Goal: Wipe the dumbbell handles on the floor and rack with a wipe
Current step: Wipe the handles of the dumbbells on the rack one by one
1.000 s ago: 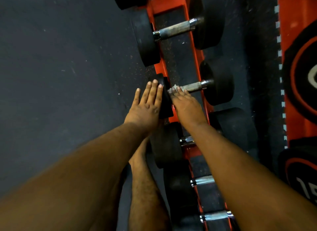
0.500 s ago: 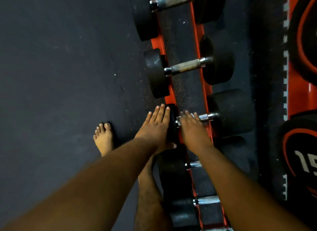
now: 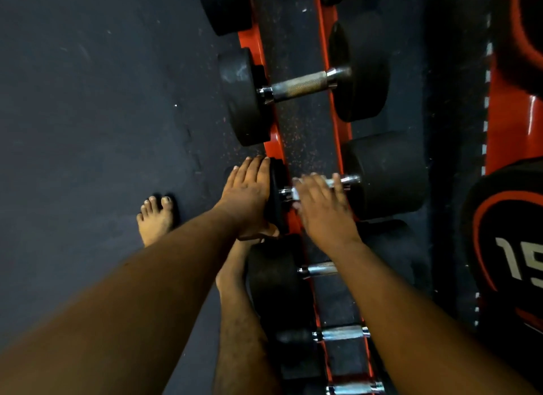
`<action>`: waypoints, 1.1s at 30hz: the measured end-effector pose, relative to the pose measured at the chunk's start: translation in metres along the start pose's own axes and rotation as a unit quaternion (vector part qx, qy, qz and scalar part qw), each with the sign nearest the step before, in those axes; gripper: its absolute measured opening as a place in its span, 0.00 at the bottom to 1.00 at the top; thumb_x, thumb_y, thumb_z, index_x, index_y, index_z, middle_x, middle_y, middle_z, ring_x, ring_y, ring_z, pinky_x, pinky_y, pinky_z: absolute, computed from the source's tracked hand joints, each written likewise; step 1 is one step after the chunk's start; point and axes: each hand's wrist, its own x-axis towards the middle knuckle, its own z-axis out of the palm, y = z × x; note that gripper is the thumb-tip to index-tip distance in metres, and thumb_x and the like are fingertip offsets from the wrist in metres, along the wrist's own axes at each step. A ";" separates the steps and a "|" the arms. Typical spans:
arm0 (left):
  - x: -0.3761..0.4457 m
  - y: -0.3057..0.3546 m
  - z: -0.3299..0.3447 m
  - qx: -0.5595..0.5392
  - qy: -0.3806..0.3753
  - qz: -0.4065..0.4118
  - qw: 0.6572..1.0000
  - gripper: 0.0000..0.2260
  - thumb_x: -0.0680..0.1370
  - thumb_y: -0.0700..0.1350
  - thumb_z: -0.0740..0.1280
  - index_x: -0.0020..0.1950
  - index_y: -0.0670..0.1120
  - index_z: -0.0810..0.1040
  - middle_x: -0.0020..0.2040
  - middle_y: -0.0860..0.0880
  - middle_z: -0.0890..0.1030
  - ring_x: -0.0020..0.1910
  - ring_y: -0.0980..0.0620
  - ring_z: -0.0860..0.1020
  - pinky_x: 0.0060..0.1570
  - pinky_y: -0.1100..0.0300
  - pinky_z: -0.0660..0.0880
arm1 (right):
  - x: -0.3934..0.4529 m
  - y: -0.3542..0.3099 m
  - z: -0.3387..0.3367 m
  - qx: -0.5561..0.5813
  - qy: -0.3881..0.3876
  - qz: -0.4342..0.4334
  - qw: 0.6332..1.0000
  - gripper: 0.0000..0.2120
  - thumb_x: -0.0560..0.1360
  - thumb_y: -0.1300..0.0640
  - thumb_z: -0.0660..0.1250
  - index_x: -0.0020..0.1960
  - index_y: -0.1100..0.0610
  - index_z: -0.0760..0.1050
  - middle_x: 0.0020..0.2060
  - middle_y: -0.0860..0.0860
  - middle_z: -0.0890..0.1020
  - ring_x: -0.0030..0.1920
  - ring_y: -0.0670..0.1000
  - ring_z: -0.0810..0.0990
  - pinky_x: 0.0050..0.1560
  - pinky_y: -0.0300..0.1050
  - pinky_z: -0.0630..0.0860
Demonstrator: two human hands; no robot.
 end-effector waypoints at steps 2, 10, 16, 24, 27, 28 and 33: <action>0.000 0.000 -0.001 -0.004 0.002 0.002 1.000 0.68 0.61 0.63 0.82 0.82 0.42 0.36 0.83 0.41 0.42 0.82 0.42 0.40 0.80 0.46 0.39 | -0.010 0.007 0.000 0.005 0.008 0.072 0.997 0.28 0.83 0.46 0.57 0.78 0.58 0.61 0.75 0.57 0.67 0.78 0.58 0.60 0.80 0.61 0.48; 0.000 0.000 -0.003 -0.010 0.002 0.003 1.000 0.68 0.61 0.63 0.82 0.82 0.43 0.36 0.83 0.42 0.42 0.82 0.43 0.39 0.79 0.47 0.38 | 0.039 0.017 -0.013 0.008 -0.068 0.098 0.993 0.27 0.82 0.37 0.50 0.57 0.55 0.78 0.53 0.55 0.82 0.59 0.57 0.77 0.77 0.59 0.57; -0.002 0.000 -0.002 -0.013 -0.001 0.003 1.000 0.68 0.62 0.63 0.81 0.82 0.42 0.36 0.83 0.42 0.42 0.82 0.43 0.39 0.80 0.46 0.38 | -0.017 0.009 -0.003 -0.044 -0.078 0.019 0.996 0.37 0.80 0.40 0.58 0.80 0.61 0.56 0.76 0.61 0.63 0.79 0.62 0.57 0.79 0.65 0.47; -0.002 0.001 -0.007 -0.013 -0.012 0.007 1.000 0.67 0.63 0.63 0.81 0.82 0.42 0.36 0.83 0.42 0.41 0.82 0.43 0.39 0.79 0.46 0.38 | 0.031 0.004 -0.019 -0.016 -0.147 -0.024 0.989 0.27 0.74 0.52 0.70 0.70 0.56 0.69 0.64 0.54 0.76 0.66 0.56 0.73 0.76 0.55 0.59; -0.003 0.000 -0.005 -0.014 -0.010 0.006 1.000 0.67 0.63 0.63 0.81 0.82 0.42 0.36 0.83 0.42 0.41 0.82 0.43 0.39 0.79 0.46 0.38 | -0.006 0.002 -0.008 -0.059 -0.099 -0.045 0.992 0.35 0.74 0.59 0.65 0.79 0.60 0.58 0.73 0.59 0.66 0.75 0.60 0.62 0.80 0.61 0.47; -0.002 0.001 -0.005 -0.013 -0.007 0.006 1.000 0.67 0.63 0.63 0.81 0.82 0.42 0.36 0.83 0.42 0.41 0.82 0.43 0.39 0.79 0.47 0.38 | -0.001 0.000 -0.009 -0.064 -0.101 -0.037 0.992 0.32 0.75 0.60 0.64 0.77 0.60 0.60 0.72 0.59 0.68 0.74 0.60 0.64 0.79 0.60 0.50; -0.002 0.001 -0.007 -0.013 -0.010 0.007 1.000 0.68 0.62 0.64 0.81 0.82 0.42 0.36 0.83 0.42 0.41 0.82 0.43 0.39 0.78 0.47 0.37 | 0.057 -0.026 -0.028 -0.023 -0.156 -0.002 0.987 0.15 0.79 0.60 0.56 0.64 0.56 0.72 0.59 0.55 0.79 0.60 0.57 0.77 0.63 0.52 0.69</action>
